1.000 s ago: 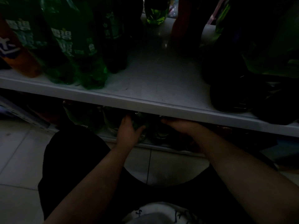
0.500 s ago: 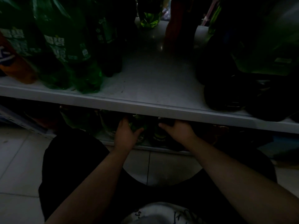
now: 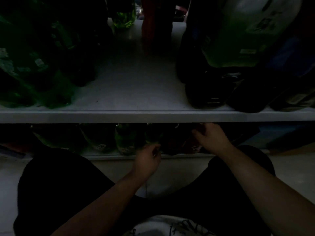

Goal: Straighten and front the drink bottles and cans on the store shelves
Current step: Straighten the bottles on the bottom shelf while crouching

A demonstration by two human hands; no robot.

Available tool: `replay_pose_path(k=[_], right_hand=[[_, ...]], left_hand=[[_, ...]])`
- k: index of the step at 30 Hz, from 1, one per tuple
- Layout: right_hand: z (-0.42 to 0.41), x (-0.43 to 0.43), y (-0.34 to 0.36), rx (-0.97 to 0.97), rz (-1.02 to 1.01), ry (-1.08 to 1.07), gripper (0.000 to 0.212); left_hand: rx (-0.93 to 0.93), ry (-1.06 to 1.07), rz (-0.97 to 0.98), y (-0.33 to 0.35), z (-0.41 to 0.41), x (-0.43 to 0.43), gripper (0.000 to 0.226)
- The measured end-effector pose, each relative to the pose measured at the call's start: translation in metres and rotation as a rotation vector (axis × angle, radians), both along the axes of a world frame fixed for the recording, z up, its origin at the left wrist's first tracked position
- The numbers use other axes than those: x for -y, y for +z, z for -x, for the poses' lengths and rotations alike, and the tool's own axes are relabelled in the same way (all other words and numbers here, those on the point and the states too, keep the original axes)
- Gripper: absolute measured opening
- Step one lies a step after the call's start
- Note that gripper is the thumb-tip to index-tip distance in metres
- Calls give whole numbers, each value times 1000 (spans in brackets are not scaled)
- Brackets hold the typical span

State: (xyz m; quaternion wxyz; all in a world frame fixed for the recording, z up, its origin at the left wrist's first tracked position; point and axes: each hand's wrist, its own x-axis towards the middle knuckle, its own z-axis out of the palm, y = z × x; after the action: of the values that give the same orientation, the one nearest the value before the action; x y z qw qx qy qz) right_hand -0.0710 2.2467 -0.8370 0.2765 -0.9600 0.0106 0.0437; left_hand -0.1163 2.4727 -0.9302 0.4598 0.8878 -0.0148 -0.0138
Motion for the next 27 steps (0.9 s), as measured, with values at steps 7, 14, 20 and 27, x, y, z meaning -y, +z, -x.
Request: replay_pose_path(k=[7,14,20,27], right_hand=[[-46,-1,-20,-392,-26,81,63],[-44,-13,-32,-196,67,70,62],[-40,-19,-32,-71,113,53,62],[-39,-13,-24,-145,-134,19,61]], left_hand=[[-351,-266,234,-10,-16,51,75],[-637,-182,245,-33,5,56,83],[-711,-262,-105,-40,25,27,42],[-592,-180,-67,-30,4,15,35]])
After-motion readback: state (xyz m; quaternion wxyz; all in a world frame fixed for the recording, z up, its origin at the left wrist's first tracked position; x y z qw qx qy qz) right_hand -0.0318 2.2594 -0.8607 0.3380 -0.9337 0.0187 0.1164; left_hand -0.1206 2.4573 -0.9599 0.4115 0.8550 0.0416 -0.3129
